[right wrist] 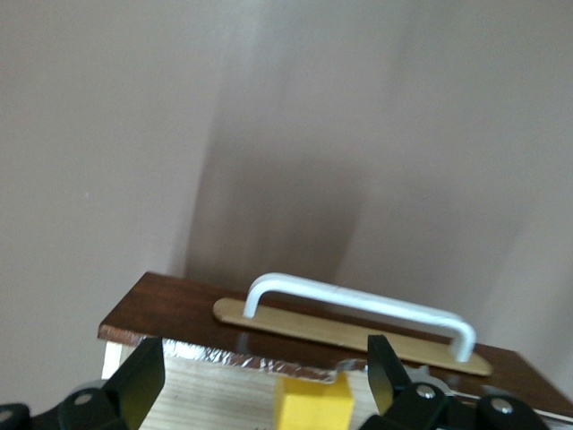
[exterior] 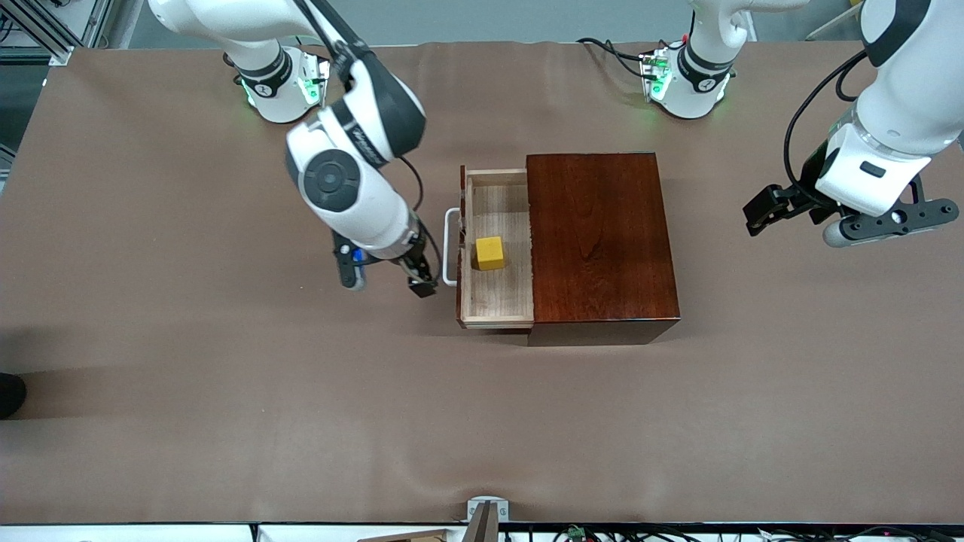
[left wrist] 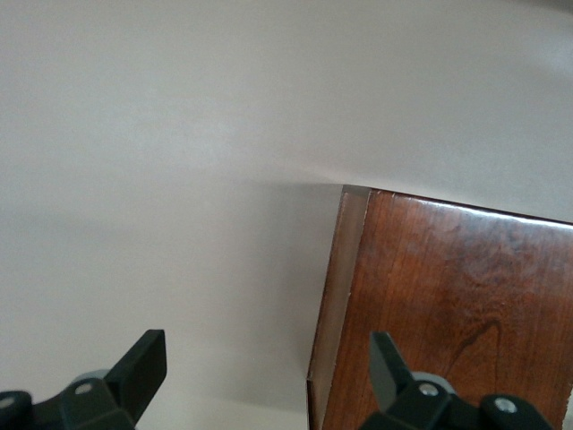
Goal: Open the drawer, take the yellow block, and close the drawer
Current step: 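Lower the right gripper into the drawer and grasp the yellow cube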
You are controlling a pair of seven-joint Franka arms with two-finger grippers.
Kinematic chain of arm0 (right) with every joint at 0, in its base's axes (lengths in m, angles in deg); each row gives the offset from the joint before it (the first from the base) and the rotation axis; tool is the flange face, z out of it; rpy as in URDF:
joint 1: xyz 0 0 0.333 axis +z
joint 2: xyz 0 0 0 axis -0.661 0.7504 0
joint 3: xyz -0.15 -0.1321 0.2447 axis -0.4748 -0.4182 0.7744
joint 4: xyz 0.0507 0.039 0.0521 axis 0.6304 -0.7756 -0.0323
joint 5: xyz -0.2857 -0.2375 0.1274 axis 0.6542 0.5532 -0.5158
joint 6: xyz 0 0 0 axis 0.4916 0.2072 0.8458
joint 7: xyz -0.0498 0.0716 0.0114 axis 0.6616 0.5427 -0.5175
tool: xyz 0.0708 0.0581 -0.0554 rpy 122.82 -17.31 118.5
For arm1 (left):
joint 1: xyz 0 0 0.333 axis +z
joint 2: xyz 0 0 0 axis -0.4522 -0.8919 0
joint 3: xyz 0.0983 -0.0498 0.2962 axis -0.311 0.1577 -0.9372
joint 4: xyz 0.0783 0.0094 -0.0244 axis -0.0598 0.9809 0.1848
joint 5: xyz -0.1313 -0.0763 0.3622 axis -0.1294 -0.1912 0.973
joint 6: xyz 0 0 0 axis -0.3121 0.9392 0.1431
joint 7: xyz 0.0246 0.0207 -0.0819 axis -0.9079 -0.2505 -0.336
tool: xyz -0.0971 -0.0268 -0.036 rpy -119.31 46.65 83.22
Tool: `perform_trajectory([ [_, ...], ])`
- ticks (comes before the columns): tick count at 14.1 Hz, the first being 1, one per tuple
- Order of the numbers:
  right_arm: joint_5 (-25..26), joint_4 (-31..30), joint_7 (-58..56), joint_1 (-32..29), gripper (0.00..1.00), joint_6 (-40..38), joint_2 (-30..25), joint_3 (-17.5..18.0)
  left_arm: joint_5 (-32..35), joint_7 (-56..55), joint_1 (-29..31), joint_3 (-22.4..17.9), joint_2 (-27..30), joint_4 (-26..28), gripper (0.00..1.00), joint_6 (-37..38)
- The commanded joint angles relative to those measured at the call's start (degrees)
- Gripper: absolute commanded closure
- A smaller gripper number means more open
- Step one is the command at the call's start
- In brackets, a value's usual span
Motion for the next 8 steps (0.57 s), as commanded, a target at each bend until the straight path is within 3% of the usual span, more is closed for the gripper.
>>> perform_trajectory([
  [1, -1.03, 4.15, 1.74, 2.23, 0.00, 0.17, 3.62, -0.24, -0.58, 0.40, 0.83, 0.08, -0.34, 1.04, 0.00, -1.84],
  [8, -0.86, 3.98, 13.42, 8.13, 0.00, 2.98, 5.73, -0.33, -0.31, 0.49, 0.74, 0.08, -1.41, 0.07, 0.00, -2.10],
])
